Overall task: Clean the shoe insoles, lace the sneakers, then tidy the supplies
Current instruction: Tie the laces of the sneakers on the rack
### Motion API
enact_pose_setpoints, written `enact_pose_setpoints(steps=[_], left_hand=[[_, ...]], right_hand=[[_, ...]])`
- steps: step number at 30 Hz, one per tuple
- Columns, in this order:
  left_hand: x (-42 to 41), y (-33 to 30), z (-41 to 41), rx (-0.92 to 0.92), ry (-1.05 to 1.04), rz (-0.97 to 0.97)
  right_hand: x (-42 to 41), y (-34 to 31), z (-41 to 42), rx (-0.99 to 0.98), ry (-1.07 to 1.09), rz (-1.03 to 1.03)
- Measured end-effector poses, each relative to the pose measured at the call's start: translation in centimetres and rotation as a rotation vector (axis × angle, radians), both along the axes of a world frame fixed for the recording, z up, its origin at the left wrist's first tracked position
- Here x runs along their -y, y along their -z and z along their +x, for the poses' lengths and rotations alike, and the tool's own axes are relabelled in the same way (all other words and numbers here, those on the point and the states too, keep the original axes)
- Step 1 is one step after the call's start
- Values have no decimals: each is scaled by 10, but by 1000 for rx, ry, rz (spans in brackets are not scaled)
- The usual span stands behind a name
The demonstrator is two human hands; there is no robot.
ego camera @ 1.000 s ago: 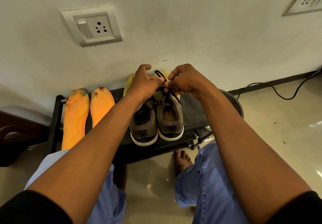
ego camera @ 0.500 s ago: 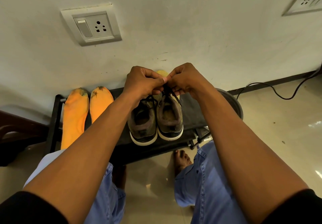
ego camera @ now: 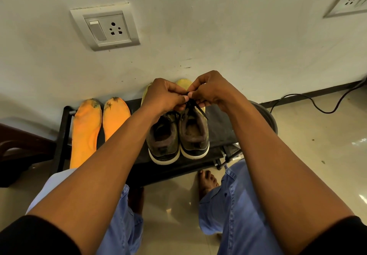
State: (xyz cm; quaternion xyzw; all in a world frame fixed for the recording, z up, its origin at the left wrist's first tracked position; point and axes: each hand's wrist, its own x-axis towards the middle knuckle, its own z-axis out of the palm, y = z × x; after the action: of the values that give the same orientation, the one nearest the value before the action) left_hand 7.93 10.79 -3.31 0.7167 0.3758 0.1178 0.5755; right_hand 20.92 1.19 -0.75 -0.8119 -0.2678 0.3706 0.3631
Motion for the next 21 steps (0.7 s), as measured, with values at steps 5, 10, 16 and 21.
enact_pose_setpoints(steps=[5,10,16,21], left_hand=[[0,5,1,-98,45,260],[2,7,1,-136,55,365],[7,14,5,-133,36,547],[10,24,4,-161,20,733]], right_hand=[[1,2,1,44,7,13],[2,6,3,137,0,24],[5,5,5,214,-47,-8],[5,-1,0,125,-72,-37]])
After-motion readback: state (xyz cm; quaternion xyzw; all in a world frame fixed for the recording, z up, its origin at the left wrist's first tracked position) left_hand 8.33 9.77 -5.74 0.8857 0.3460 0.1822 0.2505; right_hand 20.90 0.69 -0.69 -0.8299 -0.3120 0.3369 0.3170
